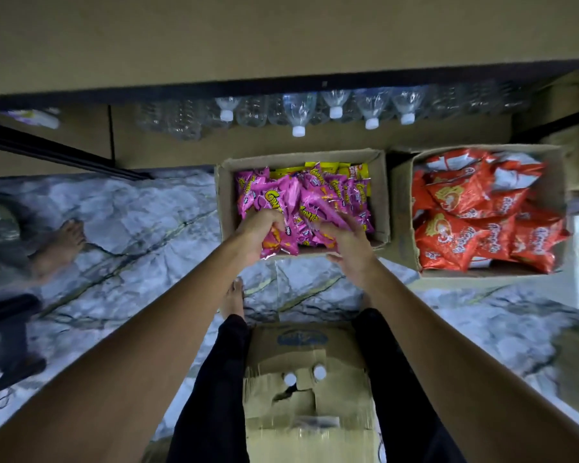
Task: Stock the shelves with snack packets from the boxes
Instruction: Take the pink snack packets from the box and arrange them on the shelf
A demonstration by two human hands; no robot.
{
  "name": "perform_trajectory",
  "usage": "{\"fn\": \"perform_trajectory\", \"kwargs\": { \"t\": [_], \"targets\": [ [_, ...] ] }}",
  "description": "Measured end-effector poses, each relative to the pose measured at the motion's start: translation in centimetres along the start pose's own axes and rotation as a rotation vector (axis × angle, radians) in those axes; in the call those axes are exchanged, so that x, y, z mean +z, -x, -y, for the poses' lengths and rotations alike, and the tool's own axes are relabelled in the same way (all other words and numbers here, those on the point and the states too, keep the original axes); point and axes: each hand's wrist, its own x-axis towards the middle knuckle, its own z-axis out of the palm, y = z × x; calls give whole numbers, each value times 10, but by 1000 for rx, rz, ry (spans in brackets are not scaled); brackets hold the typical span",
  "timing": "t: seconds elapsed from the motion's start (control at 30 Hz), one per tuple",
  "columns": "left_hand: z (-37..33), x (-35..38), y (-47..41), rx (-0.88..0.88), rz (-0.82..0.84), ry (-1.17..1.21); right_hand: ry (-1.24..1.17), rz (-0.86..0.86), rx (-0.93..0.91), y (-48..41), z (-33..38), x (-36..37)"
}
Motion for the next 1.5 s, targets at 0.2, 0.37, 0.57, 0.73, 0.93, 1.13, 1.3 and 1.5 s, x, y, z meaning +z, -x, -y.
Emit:
{"fn": "perform_trajectory", "kwargs": {
  "t": [0.2,0.37,0.57,0.73,0.93,1.13,1.3,1.5],
  "targets": [
    [-47,-13,134,39,28,208,162,-17,-63,115,52,-8],
    [-71,-27,234,152,53,165,264,-80,-154,212,98,-10],
    [-80,-54,319,351,75,37,311,-39,-258,304,139,-14],
    [-100,-65,387,576,87,103,331,-17,-340,359,172,-26],
    [-131,-87,435,687,93,77,376,26,-530,392,221,-29],
    [-167,-101,478,869,8,212,434,38,-726,405,269,-31],
    [-193,-106,504,980,-160,249,543,68,-876,421,307,-30],
    [-232,-132,509,1054,-130,417,521,73,-986,428,349,5]
  ]
}}
